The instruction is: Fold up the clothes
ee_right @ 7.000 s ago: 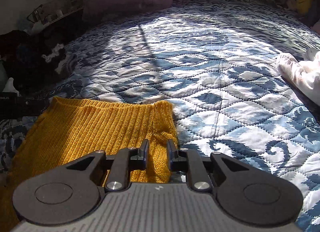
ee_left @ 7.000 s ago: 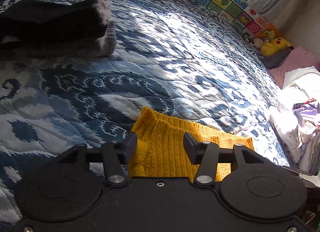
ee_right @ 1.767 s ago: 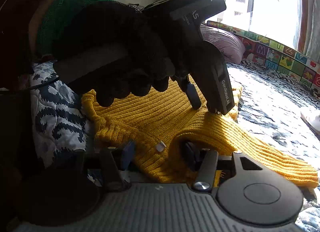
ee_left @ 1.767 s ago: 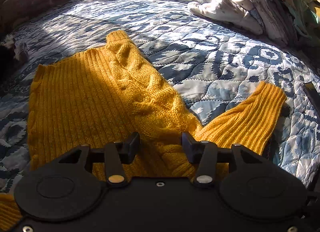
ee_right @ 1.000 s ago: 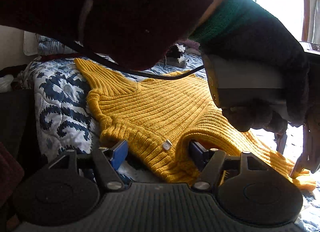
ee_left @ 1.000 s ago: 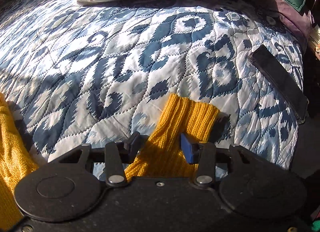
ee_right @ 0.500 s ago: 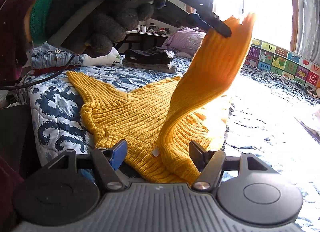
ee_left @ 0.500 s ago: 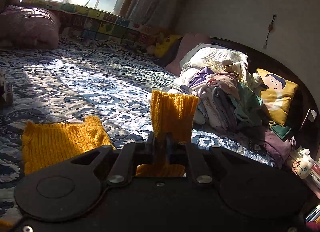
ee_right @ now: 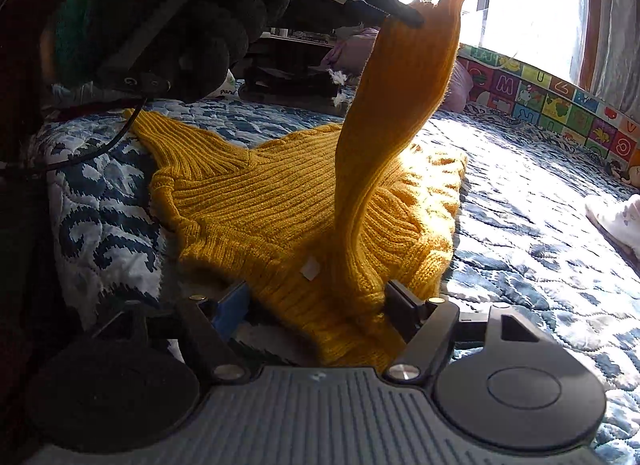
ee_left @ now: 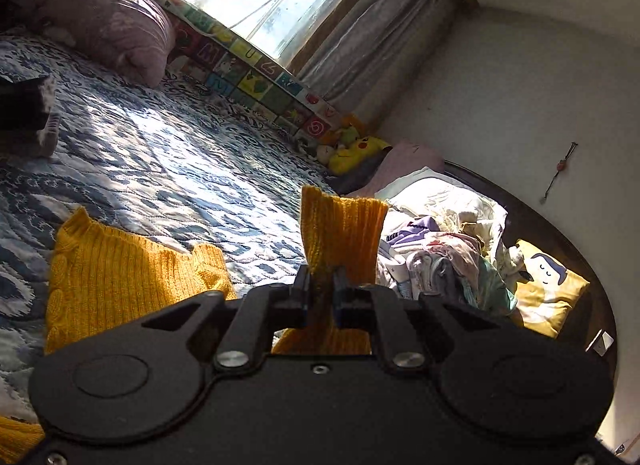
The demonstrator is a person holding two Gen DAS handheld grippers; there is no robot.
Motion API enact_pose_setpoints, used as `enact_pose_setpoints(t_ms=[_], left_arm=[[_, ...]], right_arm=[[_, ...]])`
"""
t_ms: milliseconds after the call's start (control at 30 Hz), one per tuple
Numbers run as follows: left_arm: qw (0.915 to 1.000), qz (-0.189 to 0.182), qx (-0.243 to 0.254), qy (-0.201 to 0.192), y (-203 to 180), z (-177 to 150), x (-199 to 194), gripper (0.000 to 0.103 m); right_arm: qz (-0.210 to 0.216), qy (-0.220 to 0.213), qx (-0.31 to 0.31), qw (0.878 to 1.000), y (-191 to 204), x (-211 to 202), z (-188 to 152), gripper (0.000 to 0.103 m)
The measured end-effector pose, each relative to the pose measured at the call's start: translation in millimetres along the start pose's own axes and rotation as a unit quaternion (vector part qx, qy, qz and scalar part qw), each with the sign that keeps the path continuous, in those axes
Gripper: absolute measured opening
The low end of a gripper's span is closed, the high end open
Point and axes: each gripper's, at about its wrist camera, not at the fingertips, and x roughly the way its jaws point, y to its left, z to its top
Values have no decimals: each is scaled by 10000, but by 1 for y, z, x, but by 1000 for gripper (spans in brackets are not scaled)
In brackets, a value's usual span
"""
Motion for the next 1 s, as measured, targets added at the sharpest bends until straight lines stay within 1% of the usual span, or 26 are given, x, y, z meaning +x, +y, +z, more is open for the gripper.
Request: enact_pose_setpoints(t_ms=[33, 133, 200, 333, 433, 500, 600, 633, 667, 700, 733, 767, 800, 833, 867, 900, 933, 1000], left_arm=[[9999, 33, -95, 3, 4, 1, 9, 8], [9991, 204, -379, 50, 20, 3, 35, 8], [9978, 314, -578, 130, 32, 1, 51, 8], [9948, 579, -759, 348, 50, -8, 77, 8], [9935, 629, -870, 386, 57, -16, 86, 8], [9919, 787, -897, 438, 62, -20, 93, 8], [9840, 1320, -765, 925, 67, -26, 109, 8], [9796, 1509, -546, 1207, 67, -28, 118, 9], [9769, 1645, -338, 1324, 66, -30, 122, 12], [9769, 1618, -295, 1361, 65, -28, 122, 15], [9770, 1591, -250, 1397, 64, -26, 121, 20], [9775, 1567, -143, 1406, 61, -23, 119, 24], [9779, 1542, -31, 1410, 58, -20, 117, 27], [9798, 1514, 231, 1288, 52, -16, 110, 28], [9800, 1504, 446, 1226, 46, -14, 103, 29], [9785, 1546, 683, 1179, 40, -13, 99, 30], [9765, 1584, 918, 1133, 33, -12, 95, 30], [9752, 1412, 1246, 1163, 22, -14, 92, 30]], right_arm=[[-6, 2, -47, 10000, 1, 0, 0, 74], [115, 4, 259, 9996, -9, -1, 1, 73], [114, 24, 251, 9996, -8, 0, 1, 73], [129, 20, 273, 9995, -9, 0, 2, 73], [196, 17, 416, 9989, -13, 0, 3, 73], [227, 21, 461, 9987, -15, 0, 3, 73], [296, 17, 629, 9976, -20, 1, 5, 73], [328, 8, 737, 9967, -23, 0, 6, 73], [356, -8, 863, 9956, -26, -1, 6, 72], [329, -52, 971, 9947, -25, -6, 4, 70], [266, -85, 1047, 9941, -27, -9, 5, 63], [201, -117, 1121, 9934, -28, -12, 5, 57], [131, -174, 1167, 9929, -30, -16, 5, 55], [-5, -268, 1103, 9935, -30, -20, 5, 54], [-147, -365, 1027, 9939, -30, -24, 6, 50], [-282, -455, 949, 9940, -29, -26, 7, 47], [-416, -545, 871, 9938, -29, -27, 9, 41], [-527, -798, 721, 9928, -27, -25, 12, 38]])
